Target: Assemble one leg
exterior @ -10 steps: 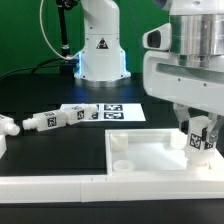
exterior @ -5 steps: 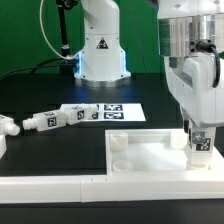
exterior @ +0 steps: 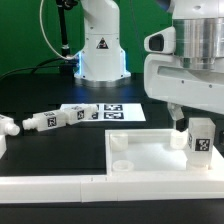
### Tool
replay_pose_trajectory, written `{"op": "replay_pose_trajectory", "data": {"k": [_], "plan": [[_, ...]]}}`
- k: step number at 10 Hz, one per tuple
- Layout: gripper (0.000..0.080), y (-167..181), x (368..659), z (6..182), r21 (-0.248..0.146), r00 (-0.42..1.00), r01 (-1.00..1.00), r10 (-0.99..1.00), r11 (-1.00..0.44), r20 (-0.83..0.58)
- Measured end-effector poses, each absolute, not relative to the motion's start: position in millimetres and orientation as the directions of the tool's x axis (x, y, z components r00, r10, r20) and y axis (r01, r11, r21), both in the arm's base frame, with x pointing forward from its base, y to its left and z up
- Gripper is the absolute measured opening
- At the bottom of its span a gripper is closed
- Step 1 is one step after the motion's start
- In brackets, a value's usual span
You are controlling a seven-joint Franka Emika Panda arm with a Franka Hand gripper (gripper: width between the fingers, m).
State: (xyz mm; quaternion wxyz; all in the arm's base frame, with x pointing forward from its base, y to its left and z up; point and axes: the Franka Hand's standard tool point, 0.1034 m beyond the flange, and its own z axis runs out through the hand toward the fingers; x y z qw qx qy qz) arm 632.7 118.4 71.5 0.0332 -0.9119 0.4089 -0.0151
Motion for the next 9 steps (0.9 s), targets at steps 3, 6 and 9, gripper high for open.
{"op": "replay_pose_trajectory", "data": {"k": [3, 6, 9], "plan": [[0.0649, 115.4, 633.4, 71.6, -0.07, 0.793, -0.606, -0.609, -0.792, 0.017], [0.0649, 113.2, 635.8, 71.5, -0.025, 0.983, -0.168, -0.17, -0.985, 0.064], [0.0462, 112.6, 635.7, 71.0, -0.03, 0.969, -0.238, -0.239, -0.971, 0.061]]}}
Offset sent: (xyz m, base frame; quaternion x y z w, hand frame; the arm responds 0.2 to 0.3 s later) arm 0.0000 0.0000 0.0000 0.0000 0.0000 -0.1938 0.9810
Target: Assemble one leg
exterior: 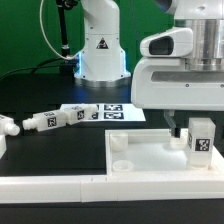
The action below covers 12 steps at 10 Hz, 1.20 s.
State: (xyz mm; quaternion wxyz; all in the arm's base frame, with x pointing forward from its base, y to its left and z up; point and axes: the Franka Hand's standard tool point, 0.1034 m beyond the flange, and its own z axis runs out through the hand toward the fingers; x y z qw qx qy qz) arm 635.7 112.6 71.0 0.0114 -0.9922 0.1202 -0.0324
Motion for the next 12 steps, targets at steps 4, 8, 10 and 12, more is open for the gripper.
{"op": "replay_pose_trajectory", "data": {"k": [4, 8, 10, 12], "plan": [[0.0284, 114.5, 635.6, 70.4, -0.047, 0.842, -0.536, -0.538, -0.843, 0.049], [0.0284, 116.2, 638.8, 69.7, -0.068, 0.3, -0.952, -0.954, -0.299, -0.014], [0.0284, 117.5, 641.5, 69.9, -0.07, -0.075, -0.994, -0.993, 0.082, -0.092], [0.0284, 118.3, 641.2, 69.3, -0.066, -0.109, -0.991, -0.989, 0.115, -0.097]]}}
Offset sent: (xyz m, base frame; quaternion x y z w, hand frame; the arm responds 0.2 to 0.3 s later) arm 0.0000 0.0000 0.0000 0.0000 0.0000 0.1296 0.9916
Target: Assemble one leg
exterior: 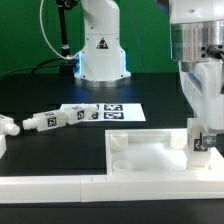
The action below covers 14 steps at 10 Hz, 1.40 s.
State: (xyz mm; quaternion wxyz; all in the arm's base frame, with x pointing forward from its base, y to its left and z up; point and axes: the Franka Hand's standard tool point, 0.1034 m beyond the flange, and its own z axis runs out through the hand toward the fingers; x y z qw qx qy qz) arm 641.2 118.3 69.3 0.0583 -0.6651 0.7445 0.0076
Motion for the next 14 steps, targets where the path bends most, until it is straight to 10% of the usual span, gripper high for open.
{"op": "replay_pose_trajectory", "data": {"k": [1, 3, 5, 11, 13, 14], "plan": [[0.0284, 117.5, 642.3, 69.6, -0.081, -0.023, -0.996, -0.996, 0.03, -0.09], [0.0611, 114.0, 644.7, 68.0, -0.145, 0.408, -0.905, -0.913, -0.401, -0.021], [0.0645, 118.8, 641.8, 70.3, -0.129, 0.662, -0.741, -0.749, -0.659, 0.02], [0.0649, 113.3, 647.6, 70.9, -0.102, 0.886, -0.442, -0.452, -0.891, 0.102], [0.0521, 112.6, 647.7, 70.8, -0.102, 0.885, -0.444, -0.454, -0.89, 0.102], [0.0322, 112.3, 647.3, 70.4, -0.108, 0.853, -0.503, -0.513, -0.857, 0.093]]}}
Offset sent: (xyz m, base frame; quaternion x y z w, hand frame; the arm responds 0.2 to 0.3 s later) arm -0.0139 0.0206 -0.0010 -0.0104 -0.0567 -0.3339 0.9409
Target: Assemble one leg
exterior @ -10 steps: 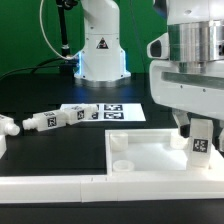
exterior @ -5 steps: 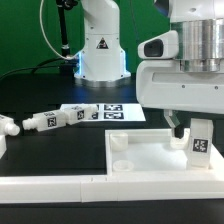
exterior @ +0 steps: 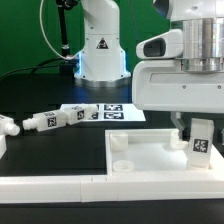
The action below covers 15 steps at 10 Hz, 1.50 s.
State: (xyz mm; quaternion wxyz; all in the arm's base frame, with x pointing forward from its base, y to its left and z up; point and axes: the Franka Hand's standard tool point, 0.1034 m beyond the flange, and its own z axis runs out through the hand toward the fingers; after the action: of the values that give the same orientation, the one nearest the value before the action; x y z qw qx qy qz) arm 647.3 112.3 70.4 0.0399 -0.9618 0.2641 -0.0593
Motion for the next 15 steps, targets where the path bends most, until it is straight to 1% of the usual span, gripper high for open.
{"op": "replay_pose_trajectory", "data": {"k": [1, 3, 4, 5, 6, 7, 8, 10, 11, 12, 13, 14, 15], "plan": [[0.0294, 109.0, 646.4, 69.5, -0.111, 0.805, -0.579, -0.588, -0.808, 0.082], [0.0294, 107.5, 645.4, 68.8, -0.114, 0.666, -0.735, -0.743, -0.668, 0.062], [0.0294, 105.8, 645.1, 68.4, -0.113, 0.54, -0.834, -0.841, -0.541, 0.035], [0.0294, 104.8, 644.5, 68.4, -0.095, 0.357, -0.93, -0.934, -0.355, -0.004], [0.0293, 107.5, 645.5, 69.0, -0.074, 0.155, -0.986, -0.987, -0.151, -0.048], [0.0293, 108.8, 645.9, 69.8, -0.062, -0.046, -0.997, -0.994, 0.052, -0.094], [0.0293, 106.4, 645.8, 69.6, -0.051, -0.13, -0.989, -0.984, 0.137, -0.118], [0.0293, 106.6, 645.4, 69.4, -0.048, -0.149, -0.987, -0.982, 0.155, -0.117], [0.0405, 106.5, 645.3, 69.2, -0.054, -0.098, -0.993, -0.989, 0.105, -0.115], [0.0405, 107.1, 645.2, 69.3, -0.073, 0.036, -0.997, -0.994, -0.029, -0.101], [0.0542, 107.3, 644.6, 69.8, -0.102, 0.238, -0.968, -0.968, -0.23, -0.079], [0.0616, 112.8, 642.2, 71.6, -0.117, 0.441, -0.894, -0.895, -0.432, -0.063], [0.0643, 118.3, 638.6, 72.9, -0.137, 0.502, -0.859, -0.864, -0.493, -0.045]]}}
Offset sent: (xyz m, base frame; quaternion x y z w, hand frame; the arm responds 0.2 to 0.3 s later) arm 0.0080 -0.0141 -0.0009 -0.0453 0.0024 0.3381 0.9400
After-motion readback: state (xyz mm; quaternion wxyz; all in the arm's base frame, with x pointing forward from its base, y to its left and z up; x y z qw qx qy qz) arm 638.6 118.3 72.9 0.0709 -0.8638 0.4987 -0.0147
